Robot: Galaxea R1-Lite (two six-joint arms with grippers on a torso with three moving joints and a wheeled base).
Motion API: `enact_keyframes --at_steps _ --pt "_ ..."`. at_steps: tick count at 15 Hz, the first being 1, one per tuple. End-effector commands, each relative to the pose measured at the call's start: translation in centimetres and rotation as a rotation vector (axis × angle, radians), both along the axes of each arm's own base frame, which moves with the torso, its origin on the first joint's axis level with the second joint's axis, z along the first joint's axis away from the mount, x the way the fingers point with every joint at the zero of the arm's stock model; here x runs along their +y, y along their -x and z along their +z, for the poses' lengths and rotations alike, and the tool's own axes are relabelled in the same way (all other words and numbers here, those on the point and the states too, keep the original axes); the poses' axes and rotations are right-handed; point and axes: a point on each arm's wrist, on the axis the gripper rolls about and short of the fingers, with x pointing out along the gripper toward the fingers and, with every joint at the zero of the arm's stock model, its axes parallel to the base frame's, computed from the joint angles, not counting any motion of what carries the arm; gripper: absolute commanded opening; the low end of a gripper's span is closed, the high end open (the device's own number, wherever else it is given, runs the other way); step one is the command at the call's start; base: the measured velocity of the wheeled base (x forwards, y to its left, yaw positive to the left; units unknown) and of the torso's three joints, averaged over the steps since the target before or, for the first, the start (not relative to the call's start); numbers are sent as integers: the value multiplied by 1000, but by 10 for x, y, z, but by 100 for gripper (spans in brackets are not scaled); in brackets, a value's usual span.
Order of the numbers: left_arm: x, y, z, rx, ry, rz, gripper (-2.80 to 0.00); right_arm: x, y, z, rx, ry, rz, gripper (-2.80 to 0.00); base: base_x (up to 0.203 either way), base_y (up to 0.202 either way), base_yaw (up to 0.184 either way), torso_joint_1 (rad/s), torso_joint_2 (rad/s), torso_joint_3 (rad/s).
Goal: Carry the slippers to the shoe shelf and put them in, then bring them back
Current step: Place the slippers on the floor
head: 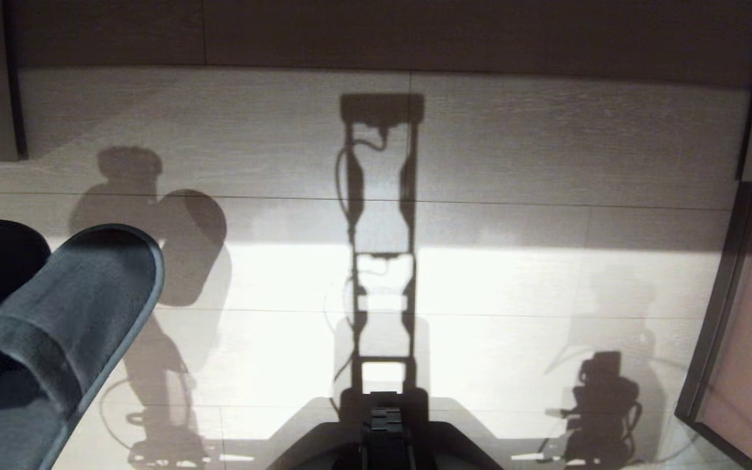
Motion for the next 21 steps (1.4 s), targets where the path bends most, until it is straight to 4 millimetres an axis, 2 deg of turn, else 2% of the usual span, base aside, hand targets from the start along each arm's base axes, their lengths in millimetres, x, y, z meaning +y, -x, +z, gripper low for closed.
enact_keyframes --at_steps 1,6,10,15,18,21 --pt "4 -50 -17 113 27 51 -280 0 0 0 -2 0 1 -280 0 0 0 0 0 0" --pt "12 -99 -40 13 97 114 -280 0 0 0 -2 -1 1 -280 0 0 0 0 0 0" --pt "15 -131 -48 -247 114 109 -280 0 0 0 -2 0 2 -280 0 0 0 0 0 0" --pt "19 -185 -69 -303 97 98 -280 0 0 0 -2 -1 2 -280 0 0 0 0 0 0" --pt "17 -218 -63 -405 47 65 -280 0 0 0 -2 0 1 -280 0 0 0 0 0 0" --pt "14 -246 -45 -515 25 42 -280 0 0 0 -2 0 1 -280 0 0 0 0 0 0"
